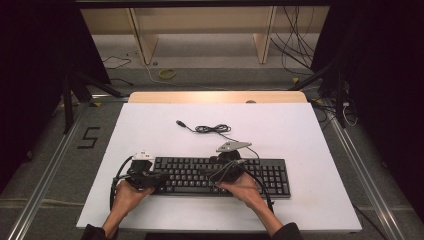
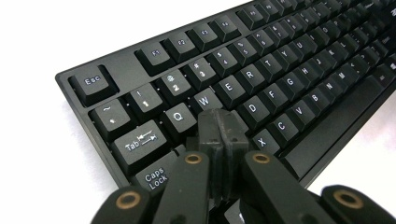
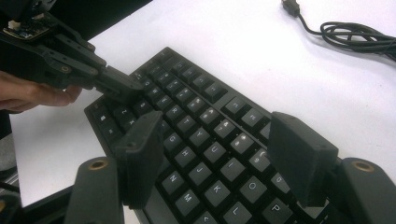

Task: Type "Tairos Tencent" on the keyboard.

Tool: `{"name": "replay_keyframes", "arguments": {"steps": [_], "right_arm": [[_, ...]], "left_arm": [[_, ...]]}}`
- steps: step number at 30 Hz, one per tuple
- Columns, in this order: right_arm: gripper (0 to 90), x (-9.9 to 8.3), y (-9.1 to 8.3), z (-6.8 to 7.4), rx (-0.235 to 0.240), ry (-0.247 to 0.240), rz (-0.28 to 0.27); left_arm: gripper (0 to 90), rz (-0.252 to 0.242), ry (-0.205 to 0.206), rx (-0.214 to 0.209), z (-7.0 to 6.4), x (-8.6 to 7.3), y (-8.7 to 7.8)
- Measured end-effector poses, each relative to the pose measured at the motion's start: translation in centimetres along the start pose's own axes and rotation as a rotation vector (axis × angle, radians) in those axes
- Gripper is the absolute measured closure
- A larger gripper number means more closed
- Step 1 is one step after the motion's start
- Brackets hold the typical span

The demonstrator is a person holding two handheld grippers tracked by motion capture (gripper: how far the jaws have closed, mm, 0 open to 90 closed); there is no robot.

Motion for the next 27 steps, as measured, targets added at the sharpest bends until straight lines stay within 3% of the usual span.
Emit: {"name": "replay_keyframes", "arguments": {"steps": [8,15,27], "right_arm": [[37.1,0.0,-0.1,-0.1,-0.002,-0.001,-0.004],[37.2,0.0,0.0,-0.1,-0.002,-0.001,-0.002],[37.7,-0.1,0.0,0.0,-0.001,-0.002,0.004]], "left_arm": [[88.9,-0.018,-0.002,-0.005,-0.2,0.2,-0.4],[81.9,-0.038,0.002,-0.034,-0.6,0.4,-1.0],[56.7,-0.060,-0.016,-0.082,-1.2,0.5,-1.4]]}}
Point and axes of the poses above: each handheld gripper's, and its own axes: y roughly forward along the jaws, x roughly out of its top, z roughly to its left, the point moved 4 cm from there along y, roughly forward along the jaws, and after that the axes turned 10 degrees about -y, right-handed, at the moved point
